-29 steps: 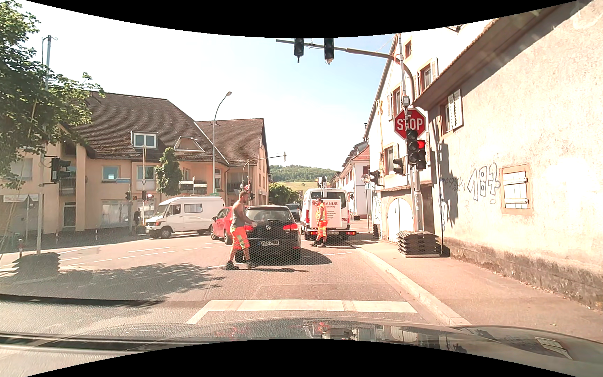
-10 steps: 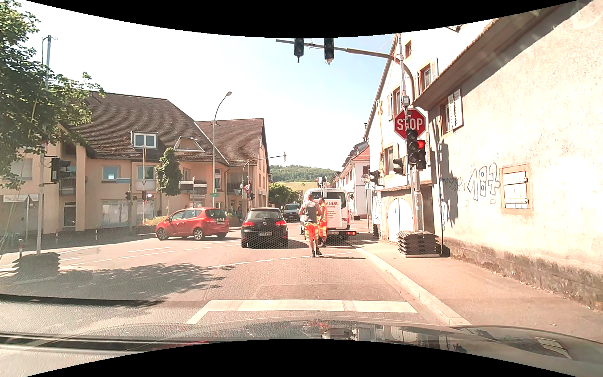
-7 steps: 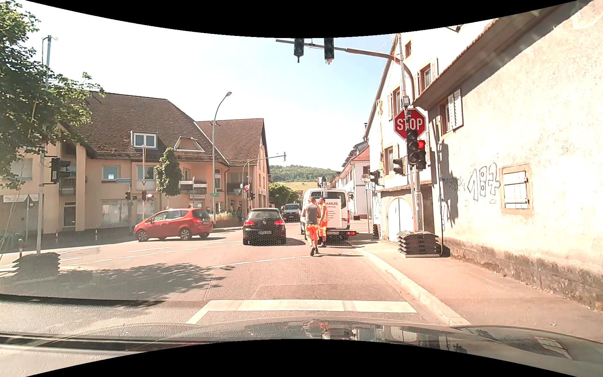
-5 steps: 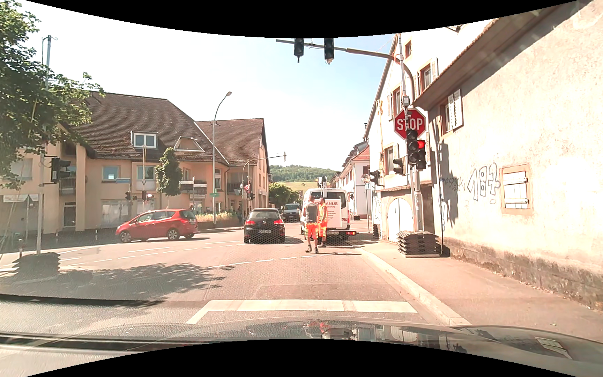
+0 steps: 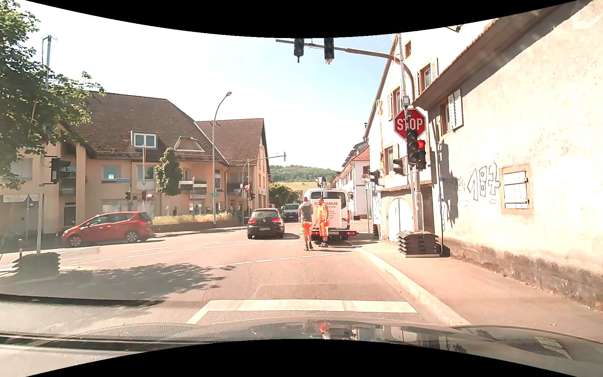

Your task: Follow the waypoints while adhering to traffic rules and regulations

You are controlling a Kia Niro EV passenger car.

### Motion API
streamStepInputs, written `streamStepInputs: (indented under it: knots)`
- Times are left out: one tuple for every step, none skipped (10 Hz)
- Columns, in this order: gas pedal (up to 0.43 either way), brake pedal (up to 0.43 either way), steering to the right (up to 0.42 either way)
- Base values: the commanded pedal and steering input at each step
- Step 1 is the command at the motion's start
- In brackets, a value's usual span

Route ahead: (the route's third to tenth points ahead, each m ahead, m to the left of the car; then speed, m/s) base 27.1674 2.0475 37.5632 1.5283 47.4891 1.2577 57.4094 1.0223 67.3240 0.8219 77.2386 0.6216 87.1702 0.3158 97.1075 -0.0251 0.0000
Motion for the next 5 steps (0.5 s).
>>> streamStepInputs:
  knots:
    - [0.0, 0.262, -0.006]
    - [0.0, 0.262, -0.006]
    - [0.0, 0.262, -0.006]
    - [0.0, 0.262, -0.006]
    - [0.0, 0.262, -0.006]
